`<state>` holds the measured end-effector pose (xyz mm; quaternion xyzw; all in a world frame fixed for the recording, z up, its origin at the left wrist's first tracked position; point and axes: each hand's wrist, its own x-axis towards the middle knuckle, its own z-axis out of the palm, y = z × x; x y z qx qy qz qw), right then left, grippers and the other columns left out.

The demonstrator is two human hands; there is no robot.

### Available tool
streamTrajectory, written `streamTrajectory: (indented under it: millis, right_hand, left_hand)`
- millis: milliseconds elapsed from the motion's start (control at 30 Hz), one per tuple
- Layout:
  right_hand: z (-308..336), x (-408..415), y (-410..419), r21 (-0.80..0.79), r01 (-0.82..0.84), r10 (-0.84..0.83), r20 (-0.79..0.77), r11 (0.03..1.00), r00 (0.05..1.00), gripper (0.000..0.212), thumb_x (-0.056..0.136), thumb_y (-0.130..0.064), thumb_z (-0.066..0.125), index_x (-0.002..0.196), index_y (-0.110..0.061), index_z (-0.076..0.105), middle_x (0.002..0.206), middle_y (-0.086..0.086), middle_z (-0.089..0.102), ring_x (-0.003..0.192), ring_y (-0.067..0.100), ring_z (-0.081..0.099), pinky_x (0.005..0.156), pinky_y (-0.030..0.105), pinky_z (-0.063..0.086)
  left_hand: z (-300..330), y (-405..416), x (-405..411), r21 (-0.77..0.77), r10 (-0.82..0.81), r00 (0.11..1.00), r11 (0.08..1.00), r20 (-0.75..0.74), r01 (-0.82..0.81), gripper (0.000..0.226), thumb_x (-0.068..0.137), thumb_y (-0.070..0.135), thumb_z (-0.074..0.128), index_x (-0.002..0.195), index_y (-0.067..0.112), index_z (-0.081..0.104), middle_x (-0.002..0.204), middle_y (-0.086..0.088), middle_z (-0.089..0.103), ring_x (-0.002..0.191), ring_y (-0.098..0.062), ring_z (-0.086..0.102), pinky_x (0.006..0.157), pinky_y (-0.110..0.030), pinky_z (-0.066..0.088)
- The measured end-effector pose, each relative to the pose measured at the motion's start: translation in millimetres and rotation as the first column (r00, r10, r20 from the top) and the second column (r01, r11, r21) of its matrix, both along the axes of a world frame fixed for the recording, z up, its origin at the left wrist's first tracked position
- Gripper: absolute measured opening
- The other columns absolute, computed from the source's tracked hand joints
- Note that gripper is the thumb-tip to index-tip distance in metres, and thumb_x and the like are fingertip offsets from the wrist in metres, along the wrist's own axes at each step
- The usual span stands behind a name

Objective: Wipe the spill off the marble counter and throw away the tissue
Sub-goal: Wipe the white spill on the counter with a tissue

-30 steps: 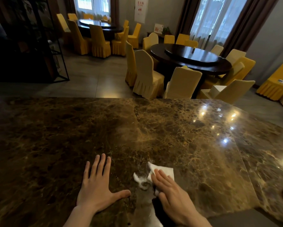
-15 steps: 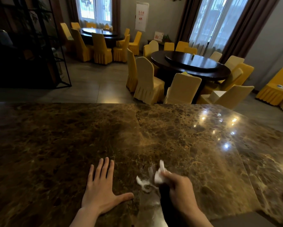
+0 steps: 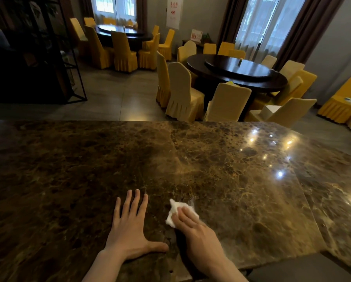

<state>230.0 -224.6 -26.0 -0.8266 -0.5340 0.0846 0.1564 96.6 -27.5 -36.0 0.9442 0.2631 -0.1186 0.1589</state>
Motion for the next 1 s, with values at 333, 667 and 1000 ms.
streamTrajectory:
  millis: [333, 667, 1000]
  right_hand:
    - [4, 20, 1, 0.024, 0.245, -0.246, 0.002, 0.969, 0.969, 0.059, 0.096, -0.007, 0.048, 0.149, -0.031, 0.039, 0.162, -0.006, 0.027, 0.149, 0.012, 0.019, 0.107, 0.038, 0.045]
    - [18, 43, -7, 0.068, 0.323, -0.321, -0.032, 0.944, 0.946, 0.052, 0.098, -0.012, 0.052, 0.144, -0.037, 0.047, 0.158, -0.013, 0.032, 0.145, 0.013, 0.03, 0.107, 0.04, 0.042]
    - [17, 55, -54, 0.121, 0.203, -0.202, -0.021, 0.972, 0.979, 0.059, 0.088, -0.005, 0.064, 0.133, -0.042, 0.059, 0.147, -0.026, 0.04, 0.141, -0.003, 0.028, 0.111, 0.031, 0.041]
  left_hand:
    - [0, -1, -1, 0.033, 0.002, 1.0, 0.999, 0.017, -0.002, 0.163, 0.037, 0.123, 0.028, 0.153, 0.03, -0.04, 0.163, 0.001, -0.048, 0.145, -0.022, -0.052, 0.126, -0.058, -0.026]
    - [0, -1, -1, 0.021, 0.008, 1.0, 1.0, 0.015, -0.008, 0.164, 0.036, 0.123, 0.026, 0.152, 0.031, -0.041, 0.161, 0.003, -0.051, 0.142, -0.019, -0.056, 0.125, -0.056, -0.028]
    - [5, -3, -1, 0.01, 0.029, 1.0, 1.0, 0.011, -0.029, 0.163, 0.036, 0.123, 0.026, 0.151, 0.03, -0.041, 0.16, 0.004, -0.05, 0.145, -0.02, -0.053, 0.126, -0.056, -0.027]
